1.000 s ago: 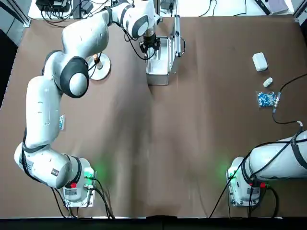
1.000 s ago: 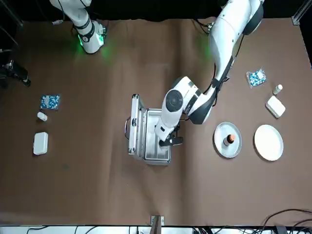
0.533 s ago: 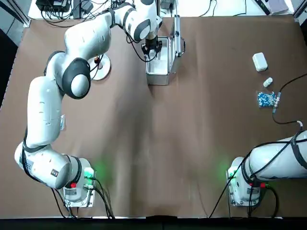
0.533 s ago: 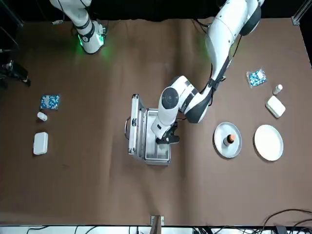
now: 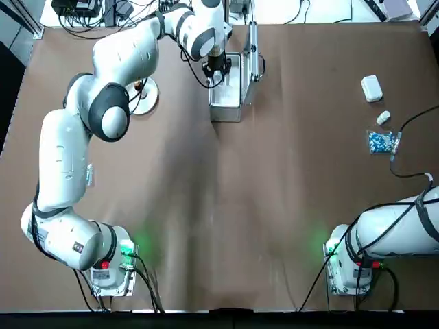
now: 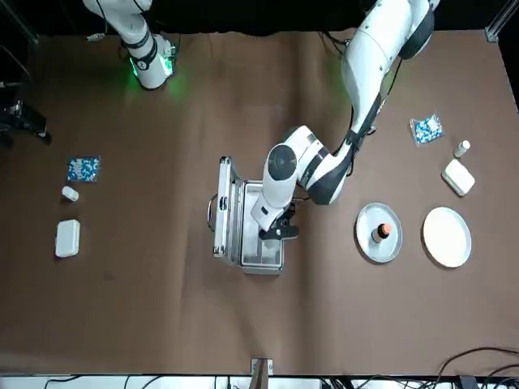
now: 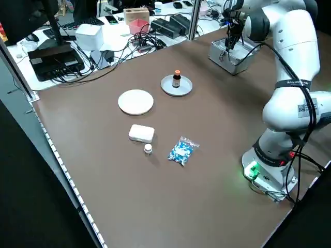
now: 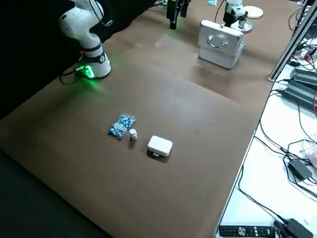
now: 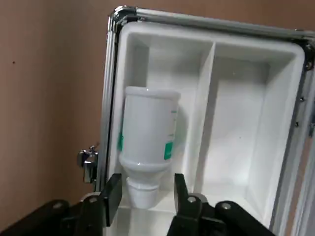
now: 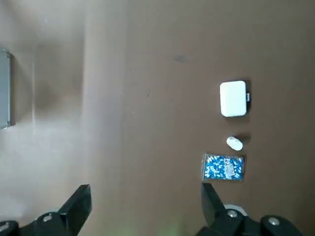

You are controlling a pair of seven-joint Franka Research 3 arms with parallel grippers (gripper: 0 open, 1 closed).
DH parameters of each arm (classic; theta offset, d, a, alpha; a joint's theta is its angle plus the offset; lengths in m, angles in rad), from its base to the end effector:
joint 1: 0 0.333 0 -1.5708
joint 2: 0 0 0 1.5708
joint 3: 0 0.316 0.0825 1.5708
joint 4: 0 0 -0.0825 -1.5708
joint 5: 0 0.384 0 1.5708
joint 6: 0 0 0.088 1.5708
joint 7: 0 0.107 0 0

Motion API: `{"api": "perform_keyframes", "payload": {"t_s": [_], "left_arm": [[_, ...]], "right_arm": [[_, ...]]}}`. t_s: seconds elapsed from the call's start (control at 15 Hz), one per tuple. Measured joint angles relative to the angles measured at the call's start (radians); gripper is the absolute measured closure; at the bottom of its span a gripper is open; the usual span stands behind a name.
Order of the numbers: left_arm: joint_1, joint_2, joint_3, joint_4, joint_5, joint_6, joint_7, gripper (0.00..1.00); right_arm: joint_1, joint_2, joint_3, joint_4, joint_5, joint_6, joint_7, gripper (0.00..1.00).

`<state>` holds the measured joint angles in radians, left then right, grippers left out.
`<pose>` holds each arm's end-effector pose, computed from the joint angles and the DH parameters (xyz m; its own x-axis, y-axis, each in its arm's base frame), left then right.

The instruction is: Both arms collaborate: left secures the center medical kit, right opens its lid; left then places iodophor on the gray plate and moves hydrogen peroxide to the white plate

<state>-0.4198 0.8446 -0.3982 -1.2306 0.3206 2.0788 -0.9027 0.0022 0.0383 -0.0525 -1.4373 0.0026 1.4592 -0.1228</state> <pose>0.5868 -0.4813 0.2912 0.9969 0.0701 0.0363 0.0681 -0.9962 0.0548 0.5545 -0.0269 0.6558 0.9972 0.0727 -0.0162 0.0727 -0.9974 -0.0026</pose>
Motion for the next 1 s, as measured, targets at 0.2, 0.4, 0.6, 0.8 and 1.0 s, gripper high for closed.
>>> {"api": "perform_keyframes", "payload": {"t_s": [0.2, 0.4, 0.6, 0.8, 1.0], "left_arm": [[0.0, 0.0, 0.0, 0.0, 0.002, 0.002, 0.002, 0.49], [-0.001, 0.0, 0.0, 0.0, 0.007, 0.004, 0.016, 0.5], [-0.001, 0.0, 0.0, 0.001, 0.008, 0.007, 0.021, 0.5], [-0.001, 0.0, 0.0, 0.004, 0.009, 0.009, 0.024, 0.5], [-0.001, 0.0, 0.0, 0.006, 0.009, 0.009, 0.033, 0.51]], "right_arm": [[0.0, 0.0, 0.0, 0.0, 0.0, 0.0, 0.0, 0.01], [-0.001, 0.0, 0.0, 0.0, 0.0, 0.0, 0.0, 0.01], [-0.001, 0.0, 0.0, 0.0, 0.0, 0.0, 0.0, 0.01], [-0.002, 0.0, 0.0, 0.0, 0.0, 0.0, 0.0, 0.01], [-0.002, 0.0, 0.0, -0.001, 0.0, 0.0, 0.0, 0.01]]}}
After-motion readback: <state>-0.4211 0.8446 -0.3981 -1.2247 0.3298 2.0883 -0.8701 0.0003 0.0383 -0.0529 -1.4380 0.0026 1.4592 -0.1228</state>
